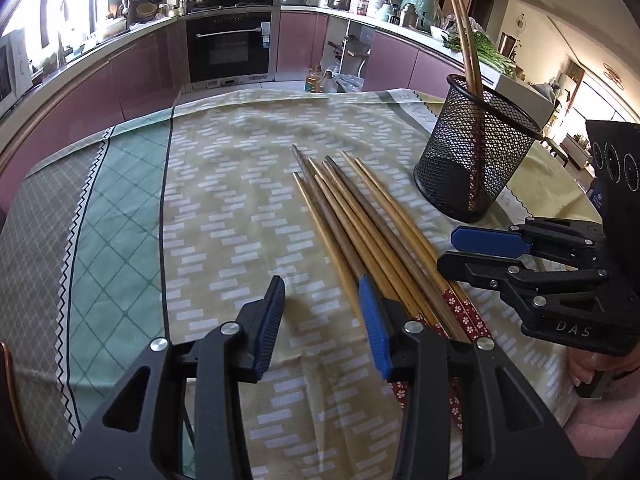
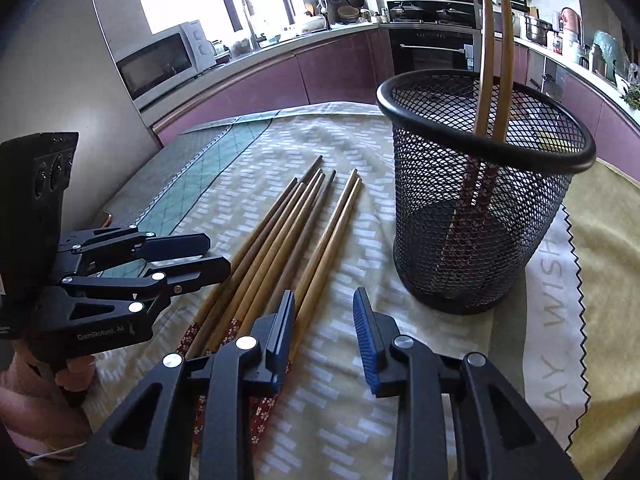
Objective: Organize utensils
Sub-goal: 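Move the left gripper back and grasp a chopstick while the right gripper grasps another, then carry the left gripper's chopstick into the mesh cup while the right gripper inserts its chopstick, then open the left gripper over the cup while the right gripper opens and withdraws, then lower the left gripper onto a chopstick and close it while the right gripper grasps another, then lift the left gripper's chopstick into the mesh cup while the right gripper inserts its chopstick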
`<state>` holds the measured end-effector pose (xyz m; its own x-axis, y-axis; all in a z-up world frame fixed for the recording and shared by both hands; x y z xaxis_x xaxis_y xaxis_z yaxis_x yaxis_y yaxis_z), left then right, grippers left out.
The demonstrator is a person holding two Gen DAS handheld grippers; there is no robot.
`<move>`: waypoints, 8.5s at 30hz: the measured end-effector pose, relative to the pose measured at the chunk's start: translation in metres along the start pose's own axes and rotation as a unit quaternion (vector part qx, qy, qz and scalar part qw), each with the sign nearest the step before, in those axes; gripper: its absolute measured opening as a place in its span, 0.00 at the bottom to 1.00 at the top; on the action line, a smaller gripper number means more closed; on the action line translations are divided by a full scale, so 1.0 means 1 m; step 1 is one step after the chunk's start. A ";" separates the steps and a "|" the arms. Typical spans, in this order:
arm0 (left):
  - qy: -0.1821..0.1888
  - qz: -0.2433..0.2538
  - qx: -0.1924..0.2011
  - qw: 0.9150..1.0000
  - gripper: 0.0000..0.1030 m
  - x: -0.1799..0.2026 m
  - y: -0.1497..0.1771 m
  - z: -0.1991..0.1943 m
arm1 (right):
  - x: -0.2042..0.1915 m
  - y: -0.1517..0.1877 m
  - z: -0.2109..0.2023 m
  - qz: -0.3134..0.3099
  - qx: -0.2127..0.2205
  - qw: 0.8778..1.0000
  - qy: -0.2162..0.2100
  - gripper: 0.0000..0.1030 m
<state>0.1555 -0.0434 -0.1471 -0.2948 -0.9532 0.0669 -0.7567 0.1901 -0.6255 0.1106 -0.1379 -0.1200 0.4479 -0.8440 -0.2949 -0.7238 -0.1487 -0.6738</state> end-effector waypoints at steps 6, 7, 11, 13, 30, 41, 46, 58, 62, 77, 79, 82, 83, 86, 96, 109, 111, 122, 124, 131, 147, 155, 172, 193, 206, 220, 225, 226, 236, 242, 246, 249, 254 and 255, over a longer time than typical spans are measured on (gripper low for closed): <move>-0.013 0.011 -0.002 1.000 0.37 0.003 -0.001 0.003 | -0.002 -0.003 0.003 -0.008 -0.003 1.000 0.013 0.27; -0.012 0.012 -0.004 1.000 0.36 0.003 -0.001 0.003 | -0.002 -0.003 0.004 -0.011 -0.004 1.000 0.016 0.27; -0.009 0.013 -0.007 1.000 0.35 0.001 -0.001 0.003 | -0.005 -0.004 0.006 -0.019 -0.010 0.999 0.029 0.27; -0.009 0.015 -0.009 1.000 0.35 0.001 -0.001 0.005 | -0.005 -0.005 0.009 -0.025 -0.015 0.999 0.039 0.24; -0.011 0.009 -0.018 1.000 0.13 0.000 -0.011 0.016 | -0.001 -0.015 0.020 -0.017 -0.014 0.999 0.045 0.16; 0.004 -0.023 -0.009 1.000 0.07 -0.006 -0.009 0.006 | 0.008 -0.013 0.009 0.016 -0.003 1.000 0.018 0.05; 0.017 -0.023 0.004 1.000 0.07 -0.004 -0.010 -0.007 | 0.006 -0.013 -0.003 0.017 0.010 1.000 -0.001 0.05; 0.069 -0.021 0.043 0.996 0.07 0.005 -0.023 -0.049 | -0.006 -0.023 -0.042 0.008 0.062 0.997 -0.045 0.05; 0.085 -0.018 0.062 0.994 0.07 0.010 -0.031 -0.067 | -0.004 -0.025 -0.056 0.007 0.081 0.995 -0.049 0.05; 0.143 -0.006 0.120 0.982 0.07 0.029 -0.059 -0.119 | 0.016 -0.039 -0.102 0.013 0.149 0.988 -0.043 0.05; 0.145 -0.006 0.127 0.981 0.07 0.031 -0.064 -0.122 | 0.019 -0.043 -0.108 0.013 0.158 0.986 -0.041 0.05; 0.148 -0.006 0.139 0.979 0.07 0.034 -0.075 -0.124 | 0.024 -0.048 -0.117 0.013 0.169 0.985 -0.039 0.05; 0.150 -0.005 0.142 0.978 0.07 0.035 -0.079 -0.125 | 0.025 -0.050 -0.120 0.012 0.172 0.984 -0.038 0.05; 0.150 -0.005 0.151 0.977 0.07 0.039 -0.090 -0.126 | 0.026 -0.054 -0.127 0.006 0.180 0.983 -0.035 0.05; 0.153 0.007 0.196 0.968 0.07 0.058 -0.145 -0.136 | 0.033 -0.092 -0.167 -0.013 0.235 0.972 -0.018 0.05; 0.135 0.037 0.190 0.972 0.07 0.086 -0.176 -0.111 | 0.052 -0.115 -0.151 -0.010 0.231 0.973 -0.004 0.05; 0.132 0.047 0.178 0.974 0.07 0.091 -0.172 -0.103 | 0.056 -0.113 -0.141 -0.002 0.216 0.976 -0.004 0.05; 0.124 0.082 0.097 0.984 0.07 0.100 -0.147 -0.049 | 0.072 -0.092 -0.100 0.020 0.137 0.990 0.014 0.05; 0.123 0.081 0.092 0.985 0.07 0.101 -0.146 -0.044 | 0.075 -0.091 -0.093 0.024 0.126 0.992 0.016 0.05; 0.109 0.075 0.094 0.987 0.09 0.099 -0.152 -0.039 | 0.084 -0.089 -0.083 0.040 0.122 0.991 0.026 0.08; 0.007 0.015 0.143 0.990 0.36 0.014 -0.072 -0.085 | 0.000 -0.048 -0.103 -0.053 0.144 0.987 -0.040 0.40; 0.007 -0.010 0.065 0.998 0.39 -0.007 -0.014 -0.049 | -0.013 -0.016 -0.035 -0.037 0.045 0.997 -0.052 0.40; -0.001 -0.001 0.008 1.000 0.39 0.009 0.001 -0.009 | -0.008 -0.002 0.009 -0.019 -0.006 1.000 -0.013 0.35; -0.007 0.013 -0.009 1.000 0.29 0.013 -0.002 0.006 | -0.002 -0.004 0.018 -0.034 -0.018 0.999 0.024 0.20; -0.018 0.012 -0.031 0.999 0.12 0.007 -0.025 0.031 | -0.001 -0.023 0.035 -0.043 -0.019 0.998 0.038 0.18; 0.011 -0.041 -0.011 0.999 0.07 0.000 -0.018 0.013 | 0.006 -0.021 0.013 -0.001 -0.001 1.000 -0.012 0.05; 0.037 -0.038 0.006 0.999 0.07 0.003 -0.020 -0.008 | -0.005 -0.025 -0.006 -0.007 0.018 0.999 -0.036 0.05; 0.042 -0.038 0.009 0.998 0.07 0.004 -0.020 -0.012 | -0.006 -0.025 -0.010 -0.007 0.022 0.999 -0.039 0.05; 0.105 -0.028 0.052 0.993 0.07 0.018 -0.034 -0.061 | -0.018 -0.033 -0.055 -0.007 0.080 0.995 -0.065 0.05; 0.133 -0.027 0.098 0.986 0.07 0.027 -0.055 -0.088 | -0.012 -0.042 -0.080 -0.002 0.120 0.991 -0.062 0.05; 0.141 -0.026 0.133 0.981 0.07 0.035 -0.079 -0.098 | -0.002 -0.051 -0.100 0.001 0.150 0.987 -0.053 0.05; 0.155 -0.028 0.157 0.975 0.07 0.044 -0.102 -0.106 | 0.006 -0.062 -0.116 0.002 0.173 0.984 -0.049 0.05; 0.165 -0.030 0.204 0.964 0.07 0.065 -0.147 -0.115 | 0.024 -0.084 -0.143 -0.004 0.213 0.977 -0.027 0.05; 0.167 -0.032 0.211 0.963 0.07 0.069 -0.155 -0.114 | 0.028 -0.089 -0.147 -0.005 0.220 0.975 -0.022 0.05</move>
<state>0.1860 -0.1116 0.0436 -0.4792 -0.8181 0.3179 -0.4964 -0.0461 -0.8669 0.1106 -0.2238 0.0314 0.4827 -0.8198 -0.3080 -0.4282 0.0859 -0.8996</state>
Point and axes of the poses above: each gripper's, at about its wrist camera, not at the fingertips, and z roughly the way its jaws point, x to its right, y to its underside, the point moved 6 cm from there along z, roughly the way its jaws point, and after that the axes turned 4 degrees about -y, right-handed, at the moved point
